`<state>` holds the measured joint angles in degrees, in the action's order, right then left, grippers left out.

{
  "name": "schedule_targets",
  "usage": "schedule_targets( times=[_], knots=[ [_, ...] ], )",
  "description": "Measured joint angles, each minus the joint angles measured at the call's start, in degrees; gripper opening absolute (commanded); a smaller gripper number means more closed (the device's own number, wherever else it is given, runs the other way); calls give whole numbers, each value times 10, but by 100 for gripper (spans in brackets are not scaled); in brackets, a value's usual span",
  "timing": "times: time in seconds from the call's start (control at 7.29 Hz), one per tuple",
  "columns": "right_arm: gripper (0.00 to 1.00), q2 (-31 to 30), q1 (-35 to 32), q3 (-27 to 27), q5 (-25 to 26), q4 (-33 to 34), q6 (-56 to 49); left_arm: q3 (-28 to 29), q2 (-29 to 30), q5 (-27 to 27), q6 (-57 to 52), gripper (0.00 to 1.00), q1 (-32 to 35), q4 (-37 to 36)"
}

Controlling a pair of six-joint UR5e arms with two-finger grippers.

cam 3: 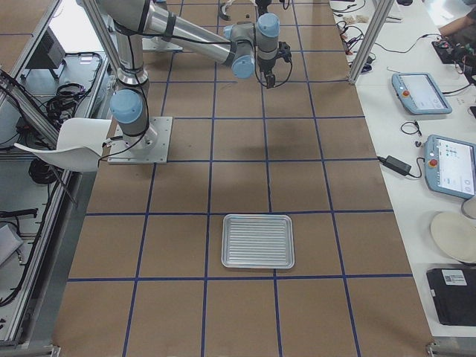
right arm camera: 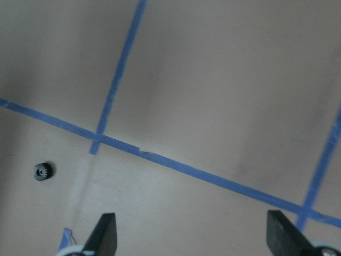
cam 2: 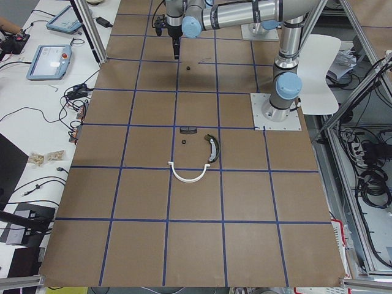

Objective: Place bearing gear from tray to pile

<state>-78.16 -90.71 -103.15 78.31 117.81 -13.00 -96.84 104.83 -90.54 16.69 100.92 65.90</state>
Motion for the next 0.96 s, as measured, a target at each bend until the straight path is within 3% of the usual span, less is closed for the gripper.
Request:
schedule_targets(
  times=[0.55, 0.96],
  knots=[
    [100, -42, 39, 163, 56, -273, 78, -48, 99, -24, 59, 100, 70, -119],
    [100, -45, 36, 210, 58, -331, 85, -62, 135, -21, 79, 89, 90, -133]
  ],
)
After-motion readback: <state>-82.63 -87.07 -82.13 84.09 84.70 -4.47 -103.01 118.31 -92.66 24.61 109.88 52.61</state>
